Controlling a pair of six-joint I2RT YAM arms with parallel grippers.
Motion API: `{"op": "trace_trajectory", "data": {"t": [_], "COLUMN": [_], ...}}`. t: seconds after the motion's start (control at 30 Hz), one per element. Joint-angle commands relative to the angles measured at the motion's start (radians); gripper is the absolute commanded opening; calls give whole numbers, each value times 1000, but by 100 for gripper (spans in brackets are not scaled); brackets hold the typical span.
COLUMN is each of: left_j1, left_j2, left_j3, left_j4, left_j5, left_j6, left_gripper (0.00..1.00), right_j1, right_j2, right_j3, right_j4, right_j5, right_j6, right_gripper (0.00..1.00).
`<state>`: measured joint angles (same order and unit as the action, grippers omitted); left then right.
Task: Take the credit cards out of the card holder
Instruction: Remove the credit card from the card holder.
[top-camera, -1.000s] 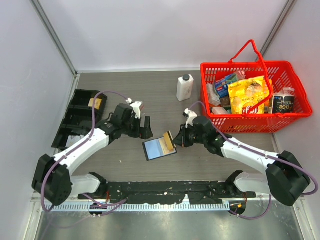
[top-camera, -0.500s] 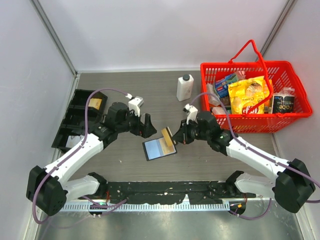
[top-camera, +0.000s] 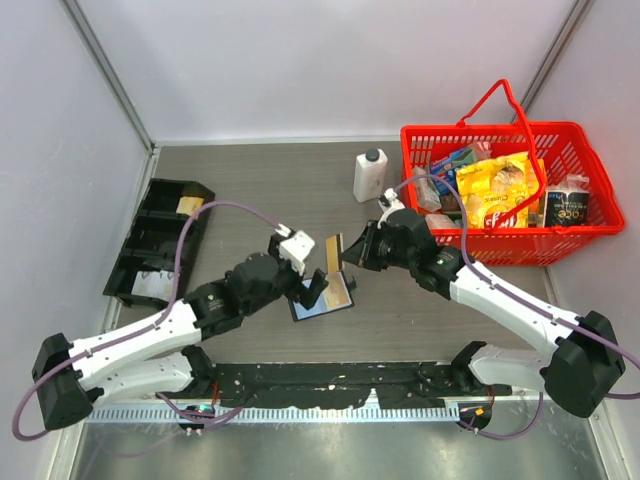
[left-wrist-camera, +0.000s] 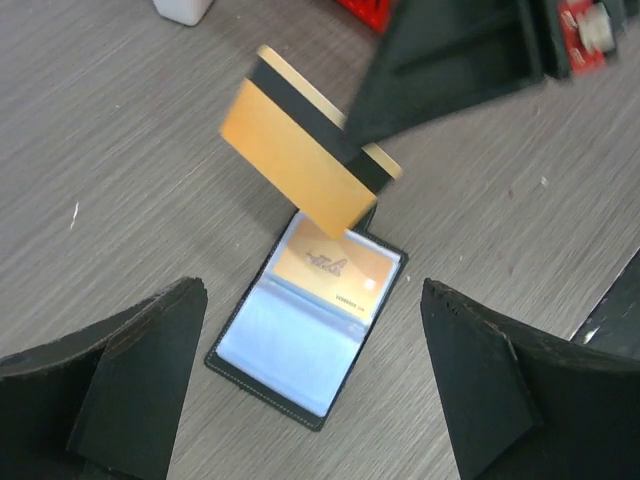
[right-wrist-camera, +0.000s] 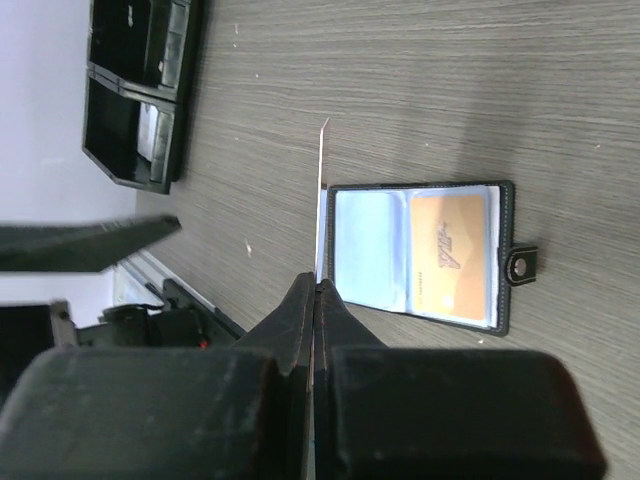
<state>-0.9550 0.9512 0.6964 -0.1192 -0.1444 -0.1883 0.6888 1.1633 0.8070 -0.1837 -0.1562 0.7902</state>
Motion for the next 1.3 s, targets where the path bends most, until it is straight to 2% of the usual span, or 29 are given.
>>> {"op": "trace_trajectory", "data": {"t": [0.0,0.17,0.37,0.47,0.7,0.8,0.97,1.1,1.17,1.23,1.27], "left_j1": [-146,-252,-317,-327,-329,-333,-338,-338,-338,-334,-323], "left_j2": [4,75,190,233,326,359,367,337,319,298,288], "left_j3": [-41,-89,-110,-120,-112,-103,-100,-81,-74,-63,-60], "left_j4": [170,326,519,579,651,664,661,580,537,478,449], "left_j5": [-285,-434,-515,-531,-560,-569,-590,-589,-593,-592,-584], "left_j6": [183,340,469,492,498,495,489,428,386,328,294], "left_gripper": [93,93,90,83,59,34,0,0,0,0,0], "right_j1": [15,38,48,49,49,49,48,48,49,49,46], "right_j2": [12,21,7,-2,-16,-22,-40,-63,-83,-103,-115], "right_j3": [67,81,77,72,64,63,43,17,5,4,9], "right_j4": [-23,-23,-16,-11,-7,-7,12,70,105,119,118], "right_j5": [32,26,29,33,32,33,49,70,87,112,130], "right_j6": [110,149,175,184,198,202,213,228,224,198,170], "right_gripper": [1,1,1,1,1,1,1,1,12,32,39]}}
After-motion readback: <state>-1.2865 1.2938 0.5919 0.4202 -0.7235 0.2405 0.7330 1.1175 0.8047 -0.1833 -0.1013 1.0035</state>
